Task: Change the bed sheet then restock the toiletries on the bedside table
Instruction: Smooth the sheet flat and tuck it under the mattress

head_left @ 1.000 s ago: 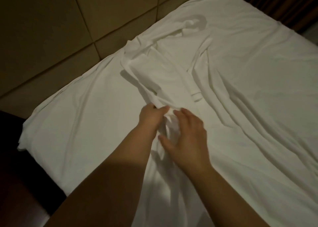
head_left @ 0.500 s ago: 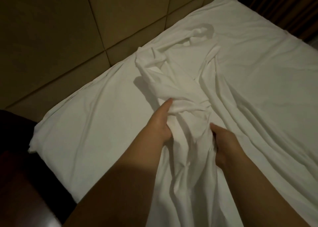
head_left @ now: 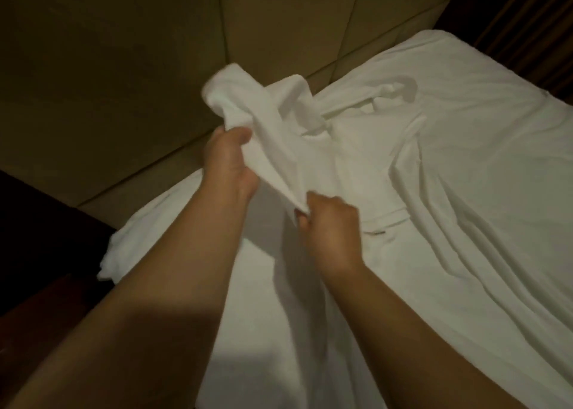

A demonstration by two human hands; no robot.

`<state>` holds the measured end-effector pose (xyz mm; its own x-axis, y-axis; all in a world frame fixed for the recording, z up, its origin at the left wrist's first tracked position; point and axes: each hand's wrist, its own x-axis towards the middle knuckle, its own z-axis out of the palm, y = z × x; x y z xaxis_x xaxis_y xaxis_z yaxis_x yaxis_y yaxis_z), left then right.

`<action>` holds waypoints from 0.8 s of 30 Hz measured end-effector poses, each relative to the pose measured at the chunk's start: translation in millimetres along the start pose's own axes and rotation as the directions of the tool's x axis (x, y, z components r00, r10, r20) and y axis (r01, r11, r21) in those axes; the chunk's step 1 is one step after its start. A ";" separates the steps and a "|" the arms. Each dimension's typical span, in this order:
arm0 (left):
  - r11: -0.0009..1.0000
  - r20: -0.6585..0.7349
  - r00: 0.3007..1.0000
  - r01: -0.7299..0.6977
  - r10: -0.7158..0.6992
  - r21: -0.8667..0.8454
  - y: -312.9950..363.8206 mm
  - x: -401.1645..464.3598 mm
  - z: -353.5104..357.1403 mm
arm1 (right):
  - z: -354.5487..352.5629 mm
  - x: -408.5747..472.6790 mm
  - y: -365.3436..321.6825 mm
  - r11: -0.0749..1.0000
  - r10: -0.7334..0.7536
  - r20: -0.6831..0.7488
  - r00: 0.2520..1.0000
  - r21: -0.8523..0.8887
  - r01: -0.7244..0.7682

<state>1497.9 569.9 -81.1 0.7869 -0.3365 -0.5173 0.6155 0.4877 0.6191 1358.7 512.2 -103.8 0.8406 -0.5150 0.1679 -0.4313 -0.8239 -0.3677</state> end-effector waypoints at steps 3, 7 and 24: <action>0.993 -0.104 0.995 0.013 -0.001 0.115 47.3 1.7 -38.0 | 28.0 -12.2 -48.8 0.958 -0.255 0.160 0.954 0.173 0.228; 0.773 -0.184 0.968 -0.016 0.172 0.634 91.4 0.5 -68.5 | 54.9 -32.5 -94.4 0.869 -0.323 0.572 0.754 0.494 -0.003; 0.352 -0.342 0.847 0.201 0.407 0.914 22.0 -1.7 -191.3 | 81.7 -44.1 -102.1 0.794 -0.046 0.696 0.717 0.461 -0.397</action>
<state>1501.7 735.3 -179.7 0.9017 0.1891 -0.3887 0.4147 -0.6322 0.6545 1392.5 638.3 -148.4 0.8503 -0.1665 -0.4993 -0.5248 -0.3404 -0.7802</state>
